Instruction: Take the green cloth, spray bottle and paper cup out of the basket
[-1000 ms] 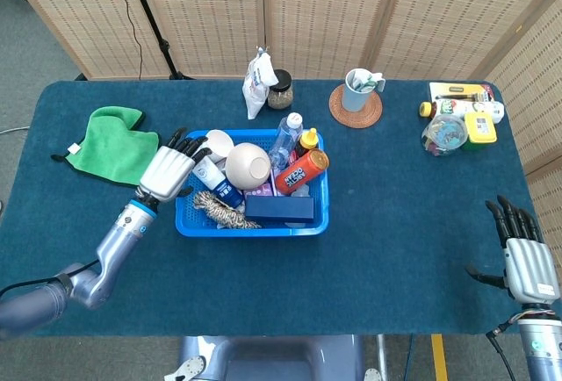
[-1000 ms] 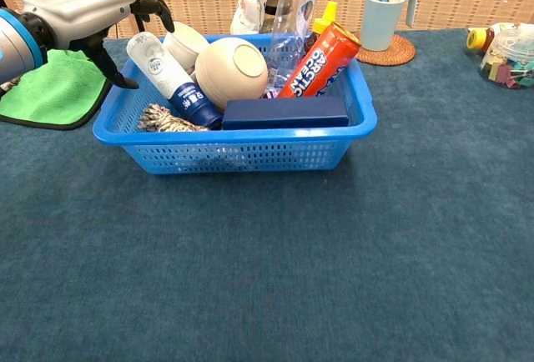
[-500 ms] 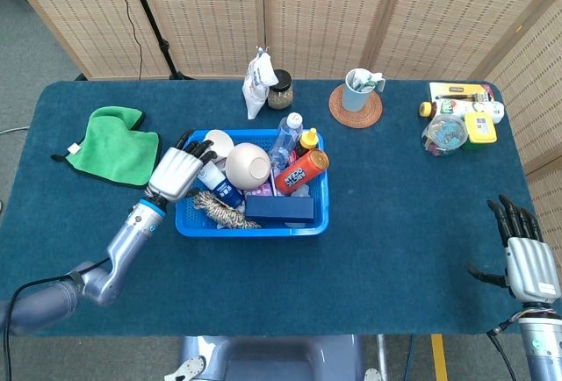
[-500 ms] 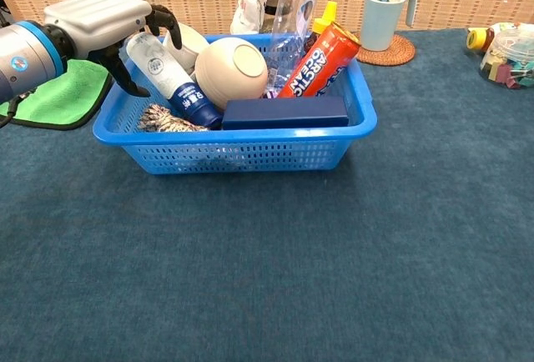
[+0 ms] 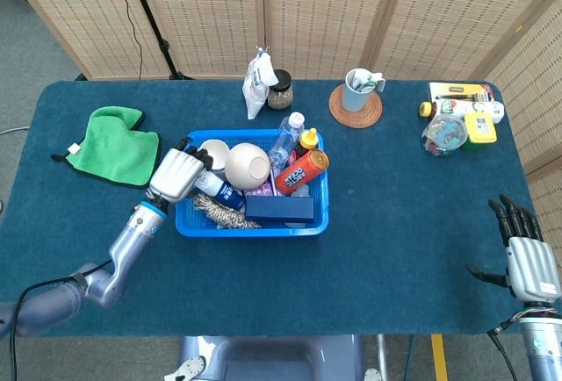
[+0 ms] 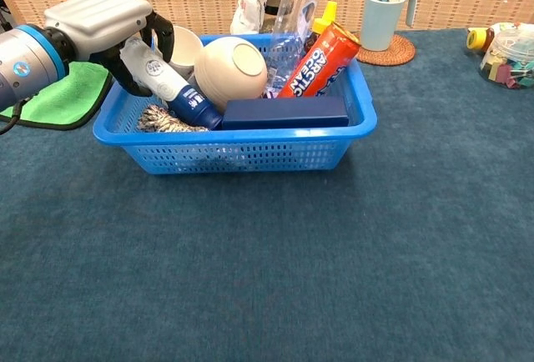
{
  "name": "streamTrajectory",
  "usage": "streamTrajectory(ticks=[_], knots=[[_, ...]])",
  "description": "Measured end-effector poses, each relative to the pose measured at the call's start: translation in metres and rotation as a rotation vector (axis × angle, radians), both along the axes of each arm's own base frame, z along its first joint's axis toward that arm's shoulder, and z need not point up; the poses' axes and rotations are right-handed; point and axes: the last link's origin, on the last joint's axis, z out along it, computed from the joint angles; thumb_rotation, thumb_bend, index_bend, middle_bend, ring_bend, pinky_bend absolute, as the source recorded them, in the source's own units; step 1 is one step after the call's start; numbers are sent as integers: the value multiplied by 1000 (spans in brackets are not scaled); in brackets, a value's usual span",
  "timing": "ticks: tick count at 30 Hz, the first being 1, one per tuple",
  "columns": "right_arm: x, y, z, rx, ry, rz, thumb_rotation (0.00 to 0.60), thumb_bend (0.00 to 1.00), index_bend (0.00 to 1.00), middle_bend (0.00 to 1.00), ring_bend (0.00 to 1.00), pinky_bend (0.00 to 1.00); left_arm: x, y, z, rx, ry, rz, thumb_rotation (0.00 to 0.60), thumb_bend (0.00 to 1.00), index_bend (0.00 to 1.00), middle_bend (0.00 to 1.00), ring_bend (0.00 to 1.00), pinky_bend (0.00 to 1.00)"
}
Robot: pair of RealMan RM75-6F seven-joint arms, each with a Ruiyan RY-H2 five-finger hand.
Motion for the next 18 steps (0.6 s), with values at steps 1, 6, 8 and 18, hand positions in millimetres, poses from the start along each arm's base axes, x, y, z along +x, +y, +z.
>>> streamTrajectory(ticks=[1,6,8,18], knots=[[0,0,0,0,-1,0,600,0,0,0,0,0,1,0,1,5,-9,-5,600,210,606,473,463,238],[0,0,0,0,-1,1,600,0,0,0,0,0,6,-3,10,23,-58,-33,600,215,617,482,473,238],[1,0,0,-1,0,2,600,0,0,0,0,0,8,-4,13,27,-76,-40,600,215,617,482,473,238],[1,1,1,-3,-2,1,600,0,0,0,0,0,21,-10,49,62,-178,-75,600,215,617,482,473,238]])
